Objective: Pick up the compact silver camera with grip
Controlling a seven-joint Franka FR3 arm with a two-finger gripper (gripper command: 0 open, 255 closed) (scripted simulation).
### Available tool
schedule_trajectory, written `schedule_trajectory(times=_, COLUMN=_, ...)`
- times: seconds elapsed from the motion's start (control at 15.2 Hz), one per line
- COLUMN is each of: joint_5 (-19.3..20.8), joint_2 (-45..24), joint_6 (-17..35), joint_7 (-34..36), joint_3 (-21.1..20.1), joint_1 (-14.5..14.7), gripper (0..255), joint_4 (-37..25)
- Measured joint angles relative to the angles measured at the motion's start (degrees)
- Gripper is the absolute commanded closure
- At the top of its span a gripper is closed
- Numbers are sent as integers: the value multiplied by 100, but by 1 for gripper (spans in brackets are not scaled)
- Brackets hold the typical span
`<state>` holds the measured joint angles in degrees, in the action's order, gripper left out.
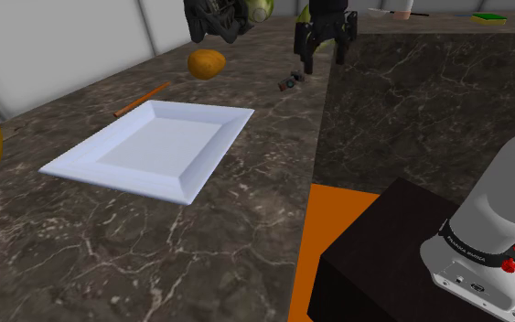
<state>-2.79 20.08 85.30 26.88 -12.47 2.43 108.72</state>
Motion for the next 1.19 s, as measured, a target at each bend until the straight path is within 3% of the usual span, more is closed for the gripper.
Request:
schedule_trajectory(times=0.26, joint_5=126, joint_2=-653, joint_6=-208, joint_7=411, joint_3=-253, joint_1=38, gripper=0, joint_4=-960)
schedule_trajectory(times=0.79, joint_5=113, joint_2=-594, joint_6=292, joint_7=471, joint_3=-289, joint_1=60, gripper=0, joint_4=-423)
schedule_trajectory(times=0.86, joint_5=111, joint_2=-591, joint_6=316, joint_7=475, joint_3=-292, joint_1=62, gripper=255, joint_4=-396)
schedule_trajectory(times=1.19, joint_5=104, joint_2=-579, joint_6=343, joint_7=471, joint_3=-297, joint_1=67, gripper=255, joint_4=-383)
